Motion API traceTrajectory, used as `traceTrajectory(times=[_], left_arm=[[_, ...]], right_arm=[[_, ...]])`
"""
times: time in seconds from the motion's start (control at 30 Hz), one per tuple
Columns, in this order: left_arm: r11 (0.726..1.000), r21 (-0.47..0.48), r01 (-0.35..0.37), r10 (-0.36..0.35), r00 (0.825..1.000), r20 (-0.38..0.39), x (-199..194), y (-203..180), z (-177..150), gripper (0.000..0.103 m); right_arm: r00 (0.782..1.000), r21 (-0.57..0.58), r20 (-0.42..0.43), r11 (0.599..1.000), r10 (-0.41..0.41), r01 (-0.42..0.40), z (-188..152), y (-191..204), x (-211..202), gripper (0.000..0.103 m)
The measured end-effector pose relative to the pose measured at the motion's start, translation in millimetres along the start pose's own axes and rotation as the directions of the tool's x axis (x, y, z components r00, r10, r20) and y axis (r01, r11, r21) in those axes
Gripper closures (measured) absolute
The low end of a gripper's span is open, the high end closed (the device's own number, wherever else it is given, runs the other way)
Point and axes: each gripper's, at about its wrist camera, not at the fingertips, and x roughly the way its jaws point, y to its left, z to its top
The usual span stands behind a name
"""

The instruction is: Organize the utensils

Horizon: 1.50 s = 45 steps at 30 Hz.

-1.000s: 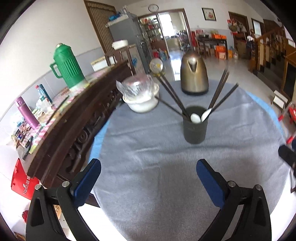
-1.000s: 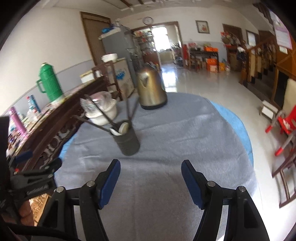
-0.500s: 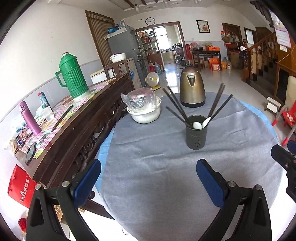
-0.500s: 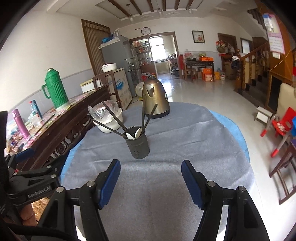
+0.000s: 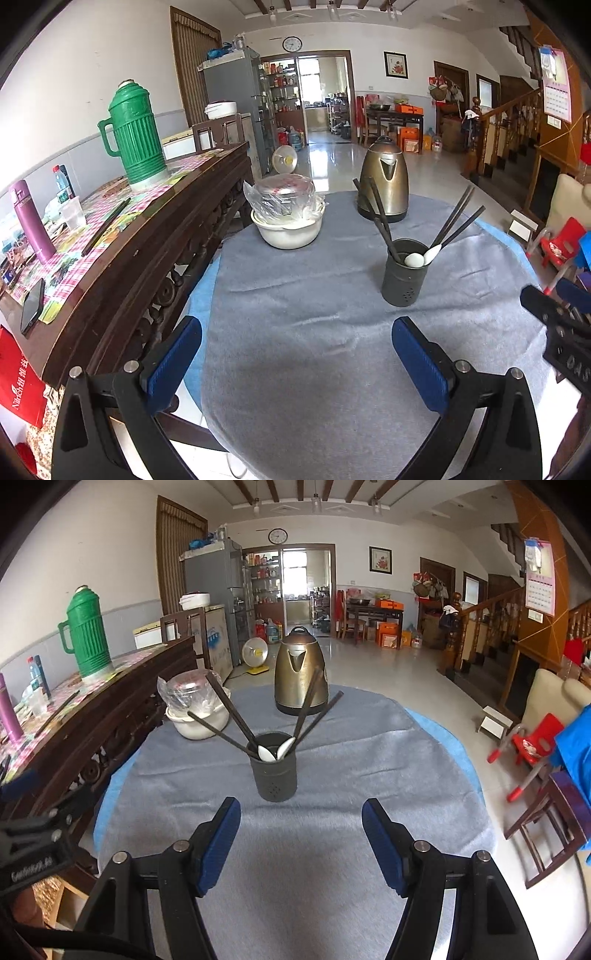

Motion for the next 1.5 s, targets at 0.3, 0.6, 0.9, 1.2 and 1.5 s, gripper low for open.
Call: traceTrajectory(times=[0.3, 0.6, 0.9, 1.2, 1.5], left_arm=[[0.998, -0.041, -0.048, 0.048, 0.999, -0.02, 11, 13, -1, 0.001], [0.997, -0.053, -0.053, 0.052, 0.998, -0.034, 15, -7, -2, 0.001], [0.998, -0.044, -0.049, 0.046, 0.997, -0.056, 16, -31, -6, 0.001], [0.997, -0.047, -0.058, 0.055, 0.996, -0.064, 10, -43, -14, 0.001], [0.998, -0.037, -0.053, 0.051, 0.997, -0.05, -1, -50, -16, 0.001]], right_arm=[[0.999, -0.008, -0.003, 0.999, 0.032, -0.032, 17, 16, 28, 0.032], [0.998, 0.01, -0.038, 0.999, 0.052, -0.052, 0, -5, 39, 0.032], [0.997, 0.04, -0.035, 0.997, 0.063, -0.062, -10, -31, 33, 0.032], [0.996, 0.034, -0.022, 0.996, 0.089, -0.088, -16, -41, 22, 0.032], [0.996, 0.041, -0.005, 0.995, 0.094, -0.094, -18, -49, 9, 0.032]])
